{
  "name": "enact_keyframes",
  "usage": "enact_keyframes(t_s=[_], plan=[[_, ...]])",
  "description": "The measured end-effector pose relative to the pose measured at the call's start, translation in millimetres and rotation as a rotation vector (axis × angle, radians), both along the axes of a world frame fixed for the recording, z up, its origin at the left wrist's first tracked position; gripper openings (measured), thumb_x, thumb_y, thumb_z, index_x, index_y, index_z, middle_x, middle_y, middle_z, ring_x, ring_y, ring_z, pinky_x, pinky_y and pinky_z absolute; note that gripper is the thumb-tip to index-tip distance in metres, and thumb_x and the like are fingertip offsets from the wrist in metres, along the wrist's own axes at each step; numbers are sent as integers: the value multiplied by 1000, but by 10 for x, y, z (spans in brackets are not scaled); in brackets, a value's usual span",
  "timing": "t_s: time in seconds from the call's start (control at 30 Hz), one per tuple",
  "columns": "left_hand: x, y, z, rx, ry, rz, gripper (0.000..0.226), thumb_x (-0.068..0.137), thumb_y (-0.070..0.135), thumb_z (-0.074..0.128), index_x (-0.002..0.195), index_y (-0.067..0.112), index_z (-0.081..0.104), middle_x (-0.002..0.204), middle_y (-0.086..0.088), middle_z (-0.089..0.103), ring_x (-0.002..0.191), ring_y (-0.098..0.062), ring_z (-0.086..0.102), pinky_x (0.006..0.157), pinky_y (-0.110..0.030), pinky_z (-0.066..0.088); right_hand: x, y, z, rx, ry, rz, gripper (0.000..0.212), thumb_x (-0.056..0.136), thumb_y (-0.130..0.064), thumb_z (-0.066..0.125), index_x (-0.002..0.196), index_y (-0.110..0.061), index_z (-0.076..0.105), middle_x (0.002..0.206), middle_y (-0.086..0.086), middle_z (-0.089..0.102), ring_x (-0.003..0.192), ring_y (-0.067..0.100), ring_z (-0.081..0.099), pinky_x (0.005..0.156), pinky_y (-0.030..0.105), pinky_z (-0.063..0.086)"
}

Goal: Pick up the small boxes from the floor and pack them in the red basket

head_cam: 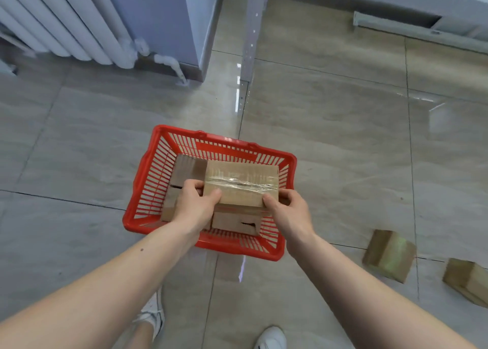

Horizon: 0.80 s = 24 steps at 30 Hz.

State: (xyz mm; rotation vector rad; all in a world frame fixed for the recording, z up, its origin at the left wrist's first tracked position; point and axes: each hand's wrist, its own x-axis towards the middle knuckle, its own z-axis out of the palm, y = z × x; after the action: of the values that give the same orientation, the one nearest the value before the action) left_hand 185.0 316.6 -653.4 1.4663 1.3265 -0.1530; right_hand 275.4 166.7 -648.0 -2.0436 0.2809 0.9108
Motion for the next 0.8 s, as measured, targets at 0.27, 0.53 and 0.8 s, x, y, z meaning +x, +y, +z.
enact_keyframes(t_s=[0.27,0.53,0.8], plan=[[-185,1031,-452,8,38,-192,29,88,19,66,116,15,57,110,0,64,103,-18,61,84,-32,47,-277,930,-531,-25,74,-105,31,89,-34,65,118,-23,61,113,-4,68,108,19,63,98,47,53],[-134,1452,-1190,42,89,-306,40,91,28,58,130,21,58,124,1,63,109,-20,61,97,-43,49,-294,1410,-1334,-55,72,-129,37,92,-32,64,126,-19,58,116,-5,61,112,17,58,102,39,49],[-112,1662,-1698,4,119,-227,40,99,35,42,136,24,52,130,5,60,120,-20,55,103,-44,47,-209,1835,-1995,-42,111,-141,40,90,-28,66,128,-23,56,117,-6,60,116,22,59,101,48,51]])
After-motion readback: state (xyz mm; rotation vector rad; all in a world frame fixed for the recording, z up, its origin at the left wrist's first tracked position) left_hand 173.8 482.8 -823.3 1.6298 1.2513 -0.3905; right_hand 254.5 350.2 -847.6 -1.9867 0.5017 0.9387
